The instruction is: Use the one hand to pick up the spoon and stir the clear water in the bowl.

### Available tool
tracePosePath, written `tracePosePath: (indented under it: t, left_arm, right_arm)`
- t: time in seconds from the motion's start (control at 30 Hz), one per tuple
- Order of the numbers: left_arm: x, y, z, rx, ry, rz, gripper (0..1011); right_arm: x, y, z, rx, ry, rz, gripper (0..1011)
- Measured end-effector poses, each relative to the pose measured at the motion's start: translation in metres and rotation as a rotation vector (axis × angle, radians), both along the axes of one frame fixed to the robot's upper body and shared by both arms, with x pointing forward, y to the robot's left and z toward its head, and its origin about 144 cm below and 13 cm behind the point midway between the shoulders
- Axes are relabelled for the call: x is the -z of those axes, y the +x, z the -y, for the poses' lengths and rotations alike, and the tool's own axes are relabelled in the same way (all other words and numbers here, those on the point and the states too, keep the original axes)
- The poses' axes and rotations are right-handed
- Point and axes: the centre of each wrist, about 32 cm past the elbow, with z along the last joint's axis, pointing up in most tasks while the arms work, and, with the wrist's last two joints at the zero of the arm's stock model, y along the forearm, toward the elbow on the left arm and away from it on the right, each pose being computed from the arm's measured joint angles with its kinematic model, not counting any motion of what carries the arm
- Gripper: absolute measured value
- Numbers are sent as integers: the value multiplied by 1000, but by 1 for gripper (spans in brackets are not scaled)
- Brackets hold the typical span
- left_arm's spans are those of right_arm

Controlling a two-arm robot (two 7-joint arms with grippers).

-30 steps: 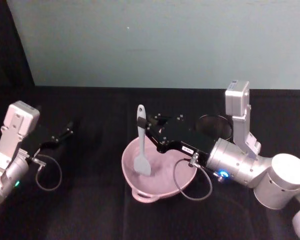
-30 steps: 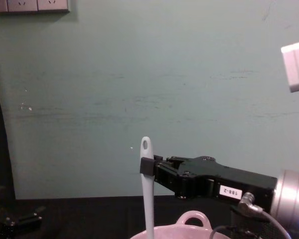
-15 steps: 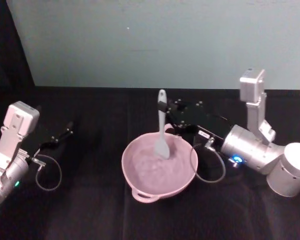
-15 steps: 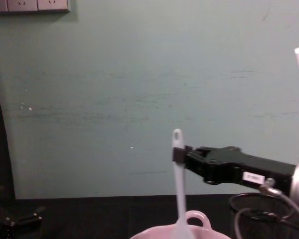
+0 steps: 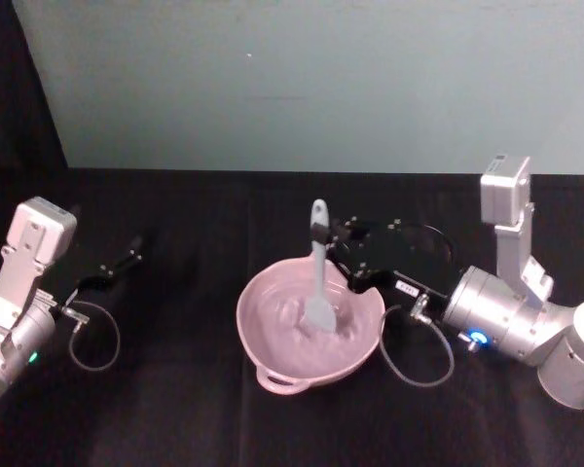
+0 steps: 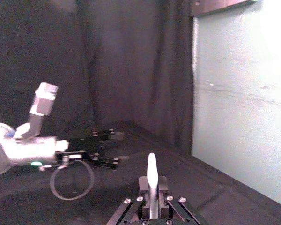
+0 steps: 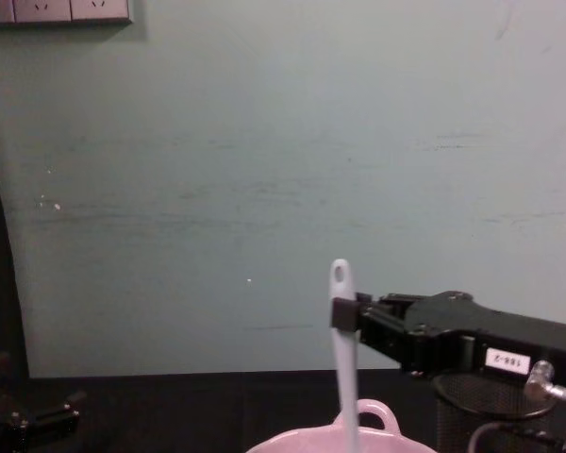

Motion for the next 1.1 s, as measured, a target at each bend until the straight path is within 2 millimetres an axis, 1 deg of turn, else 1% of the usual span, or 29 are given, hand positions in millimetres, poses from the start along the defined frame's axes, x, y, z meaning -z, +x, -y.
tracePosePath:
  t: [0.2,0.33,0.47,0.67,0.8,0.87,1.0,1.1]
  left_arm:
    - [0,0,0,0,0,0,1005]
    - [0,0,0,0,0,0,1005]
    - [0,0,0,0,0,0,1005]
    - [0,0,0,0,0,0,1005]
    - [0,0,0,0,0,0,1005]
    - [0,0,0,0,0,0,1005]
    - [0,0,0,0,0,0,1005]
    - [0,0,0,0,0,0,1005]
  right_arm:
    - [-1,-9,-15,-61,9,1,109]
    - [1,-9,-24,-86,20,-9,109]
    - [3,-5,-31,-99,26,-14,110]
    - [3,5,-36,-94,39,-6,110]
    - [4,14,-36,-76,42,-6,109]
    - [6,20,-32,-57,44,-10,110]
    - [6,28,-22,-20,44,-12,110]
    - [5,32,-9,18,36,-10,110]
